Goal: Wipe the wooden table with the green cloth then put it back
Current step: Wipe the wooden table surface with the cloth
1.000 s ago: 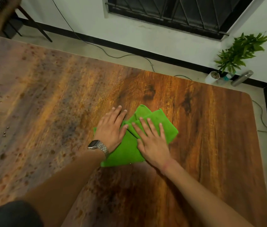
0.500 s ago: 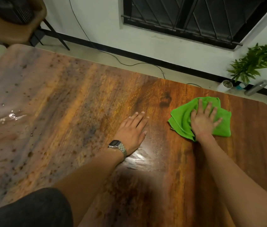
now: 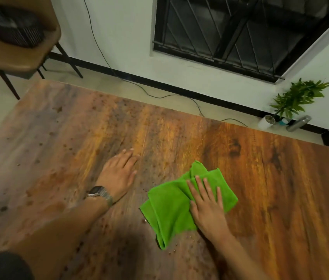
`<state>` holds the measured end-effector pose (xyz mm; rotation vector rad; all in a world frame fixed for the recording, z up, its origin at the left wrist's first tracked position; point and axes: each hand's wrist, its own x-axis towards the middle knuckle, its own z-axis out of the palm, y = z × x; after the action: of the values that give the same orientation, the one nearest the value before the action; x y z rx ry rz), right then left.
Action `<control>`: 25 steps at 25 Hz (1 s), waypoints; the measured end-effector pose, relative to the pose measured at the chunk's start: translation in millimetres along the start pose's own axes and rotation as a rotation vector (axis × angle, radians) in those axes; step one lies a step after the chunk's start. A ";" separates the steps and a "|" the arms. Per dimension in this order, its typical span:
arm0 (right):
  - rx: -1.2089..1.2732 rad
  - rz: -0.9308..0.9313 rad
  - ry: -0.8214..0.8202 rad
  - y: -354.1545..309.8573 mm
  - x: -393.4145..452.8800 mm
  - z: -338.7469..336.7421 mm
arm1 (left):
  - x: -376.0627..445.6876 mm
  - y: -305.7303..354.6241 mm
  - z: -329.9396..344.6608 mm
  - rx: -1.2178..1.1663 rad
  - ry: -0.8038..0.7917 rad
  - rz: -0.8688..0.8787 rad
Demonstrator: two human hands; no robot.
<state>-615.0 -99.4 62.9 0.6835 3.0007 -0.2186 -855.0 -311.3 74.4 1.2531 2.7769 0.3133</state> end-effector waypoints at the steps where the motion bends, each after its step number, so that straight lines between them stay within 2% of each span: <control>1: -0.017 0.035 -0.013 17.8 -16.8 -1.5 | -5.3 -21.9 -2.0 0.005 -0.015 -0.005; 4: 0.007 0.326 -0.058 66.1 -48.3 -14.1 | -19.6 -59.9 -9.0 -0.025 -0.053 -0.031; 7: 0.086 0.601 -0.044 93.4 -31.5 -22.3 | -23.7 -66.8 -5.2 -0.049 -0.062 -0.013; 11: 0.153 0.789 0.047 111.6 64.5 -38.9 | -26.9 -66.6 0.9 -0.056 -0.039 -0.017; 14: 0.158 0.838 0.080 94.4 146.2 -41.6 | -28.5 -67.5 1.3 -0.049 -0.013 -0.015; 17: 0.160 0.744 0.060 51.0 219.5 -39.2 | -28.8 -65.7 0.2 -0.046 0.009 -0.004; 20: 0.145 0.515 0.003 -16.4 268.8 -31.4 | -29.7 -65.5 1.1 -0.041 0.036 -0.001; 22: 0.120 0.358 -0.017 -65.2 277.6 -23.1 | -28.9 -65.8 1.2 -0.042 0.039 0.007; 25: 0.055 0.157 -0.011 -118.0 248.2 -8.6 | -29.1 -66.0 1.1 -0.045 0.029 0.010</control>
<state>-889.9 -97.5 64.9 0.9145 2.9218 -0.2963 -884.0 -375.5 58.6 1.2626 2.7718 0.3962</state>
